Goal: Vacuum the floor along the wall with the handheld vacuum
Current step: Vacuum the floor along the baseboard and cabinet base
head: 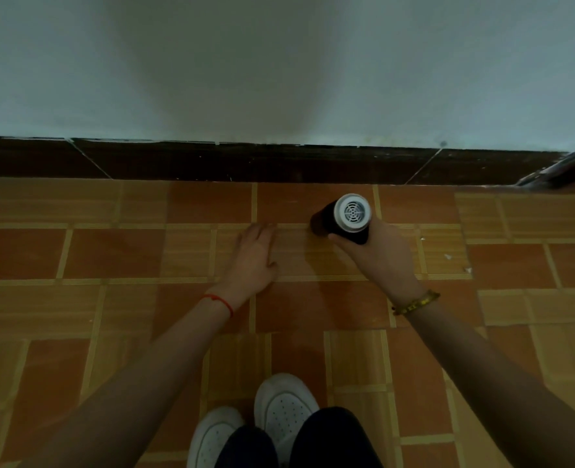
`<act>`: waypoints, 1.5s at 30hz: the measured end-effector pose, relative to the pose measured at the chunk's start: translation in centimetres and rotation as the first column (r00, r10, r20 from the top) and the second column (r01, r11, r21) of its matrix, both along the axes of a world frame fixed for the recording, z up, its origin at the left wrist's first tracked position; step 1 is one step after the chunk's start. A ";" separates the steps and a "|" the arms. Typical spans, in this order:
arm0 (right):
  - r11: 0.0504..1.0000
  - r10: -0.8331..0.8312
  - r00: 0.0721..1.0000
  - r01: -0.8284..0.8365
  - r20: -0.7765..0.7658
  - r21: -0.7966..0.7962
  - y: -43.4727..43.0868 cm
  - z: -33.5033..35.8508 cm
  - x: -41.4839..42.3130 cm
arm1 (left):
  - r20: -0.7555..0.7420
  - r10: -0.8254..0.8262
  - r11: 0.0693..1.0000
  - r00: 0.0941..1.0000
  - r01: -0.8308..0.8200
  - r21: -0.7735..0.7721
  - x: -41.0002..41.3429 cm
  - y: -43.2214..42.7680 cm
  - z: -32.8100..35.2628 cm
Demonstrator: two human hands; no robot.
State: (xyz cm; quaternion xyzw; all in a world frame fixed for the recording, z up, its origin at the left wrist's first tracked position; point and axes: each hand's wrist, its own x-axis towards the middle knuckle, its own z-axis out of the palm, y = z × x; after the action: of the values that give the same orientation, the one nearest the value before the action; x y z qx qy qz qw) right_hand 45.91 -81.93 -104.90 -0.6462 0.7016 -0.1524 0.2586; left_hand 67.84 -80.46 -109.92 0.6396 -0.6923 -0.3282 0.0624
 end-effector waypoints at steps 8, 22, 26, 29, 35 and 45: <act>0.997 0.058 0.998 -0.058 0.008 0.059 1.2 0.9 -0.2 | -0.047 -0.020 1.000 0.999 0.021 0.005 -2.6 -1.0 -0.3; 0.979 -0.204 0.975 0.205 -0.088 0.005 -1.9 1.2 -7.2 | -0.050 -0.202 0.979 0.978 0.202 -0.017 -5.4 -2.8 0.2; 0.993 -0.105 0.993 0.107 -0.058 0.047 -1.8 1.6 -6.5 | -0.060 -0.224 0.974 0.973 0.224 -0.018 -6.3 -3.1 -0.1; 0.994 -0.065 0.998 0.065 0.005 0.087 -0.7 1.4 -5.4 | -0.035 -0.222 0.975 0.974 0.221 -0.027 -6.9 -3.2 -0.4; 0.998 -0.032 0.998 0.029 0.053 0.062 1.7 0.4 -4.7 | -0.031 -0.234 0.972 0.972 0.233 -0.042 -8.1 -2.8 -0.8; 0.977 -0.196 0.980 0.198 -0.037 0.075 3.1 0.6 -9.5 | -0.034 -0.265 0.964 0.964 0.264 -0.014 -10.3 -1.9 -0.8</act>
State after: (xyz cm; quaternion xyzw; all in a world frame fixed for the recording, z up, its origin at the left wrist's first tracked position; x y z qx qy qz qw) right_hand 36.42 -78.87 -104.34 -0.5653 0.7712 -0.1403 0.2569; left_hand 57.56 -82.33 -110.69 0.5352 -0.7718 -0.3417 0.0335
